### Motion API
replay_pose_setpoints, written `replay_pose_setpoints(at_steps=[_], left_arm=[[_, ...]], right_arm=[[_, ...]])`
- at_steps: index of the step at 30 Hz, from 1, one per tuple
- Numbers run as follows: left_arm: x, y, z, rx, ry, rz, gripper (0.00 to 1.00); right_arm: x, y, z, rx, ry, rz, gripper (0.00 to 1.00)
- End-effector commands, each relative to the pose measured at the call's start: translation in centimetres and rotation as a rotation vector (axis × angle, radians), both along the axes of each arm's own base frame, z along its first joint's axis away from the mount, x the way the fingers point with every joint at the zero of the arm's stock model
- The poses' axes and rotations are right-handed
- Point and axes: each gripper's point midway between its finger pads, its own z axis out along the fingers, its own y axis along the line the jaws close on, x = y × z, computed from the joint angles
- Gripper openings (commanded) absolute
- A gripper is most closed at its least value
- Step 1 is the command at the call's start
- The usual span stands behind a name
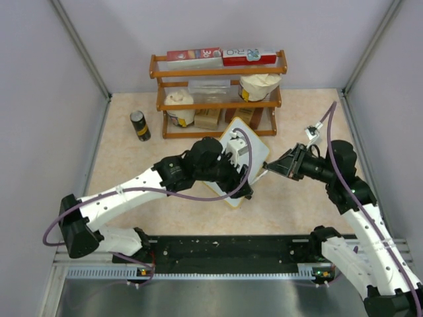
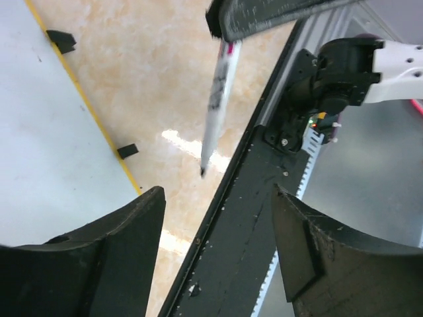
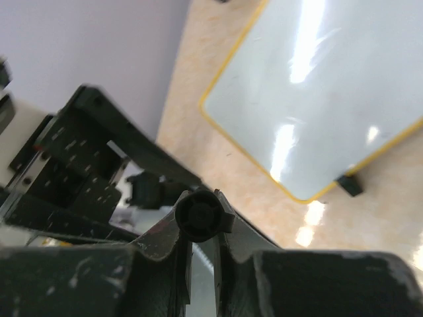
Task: Write a sentence on the whiteboard
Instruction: Pass from the left arm to the right, then move the whiteboard stand to the center of the board.
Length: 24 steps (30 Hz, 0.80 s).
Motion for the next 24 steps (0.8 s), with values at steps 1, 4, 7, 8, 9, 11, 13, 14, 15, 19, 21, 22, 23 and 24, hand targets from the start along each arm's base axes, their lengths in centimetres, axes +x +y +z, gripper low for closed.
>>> replay_pose_setpoints(at_steps=[1,4,7,8,9,11,13,14,15,19,21,22,23,24], left_arm=[[2.0,-0.9,-1.0,-0.041,-0.014,0.101,0.64],[2.9,-2.2,-3.4,0.0,0.021,0.119,0.41],[4.0,-4.4,-5.5,0.032,0.02,0.121,0.15],[4.3,-5.0,-6.0,0.045,0.012,0.118,0.08],[4.2,-5.8,-8.1,0.089,0.026,0.104,0.02],[4.9,-7.1,-8.6,0.122,0.007,0.108,0.0],[5.5,-8.5,-10.7,0.199,-0.007,0.122,0.0],[6.3,-8.5,-11.5,0.241,-0.035,0.152,0.0],[5.8,-8.0,-14.2,0.333,-0.002,0.151,0.0],[7.2,-8.6,-16.3,0.403,-0.025,0.192,0.0],[7.8,-8.0,-17.7,0.449,-0.04,0.23,0.0],[7.9,-7.3,-18.3,0.486,-0.038,0.247,0.0],[8.1,-6.9,-18.8,0.506,-0.035,0.273,0.0],[8.5,-6.2,-19.4,0.539,-0.045,0.305,0.0]], right_arm=[[2.1,-4.5,-4.4,-0.282,0.047,-0.256,0.0],[2.8,-7.5,-6.0,-0.401,0.069,-0.38,0.0],[3.0,-10.4,-6.8,-0.492,0.092,-0.473,0.0],[3.0,-11.1,-7.0,-0.51,0.098,-0.494,0.0],[3.1,-11.8,-7.2,-0.537,0.096,-0.512,0.0],[2.9,-13.0,-7.6,-0.563,0.116,-0.548,0.0],[2.8,-13.7,-7.9,-0.585,0.118,-0.569,0.0],[2.7,-13.8,-8.0,-0.591,0.123,-0.574,0.0],[2.7,-14.0,-8.1,-0.595,0.123,-0.581,0.0],[2.4,-13.9,-8.7,-0.593,0.136,-0.579,0.0],[2.4,-13.8,-8.7,-0.592,0.135,-0.572,0.0],[2.3,-13.8,-8.6,-0.588,0.134,-0.571,0.0],[2.3,-13.8,-8.6,-0.589,0.131,-0.568,0.0],[2.3,-13.7,-8.7,-0.585,0.132,-0.567,0.0]])
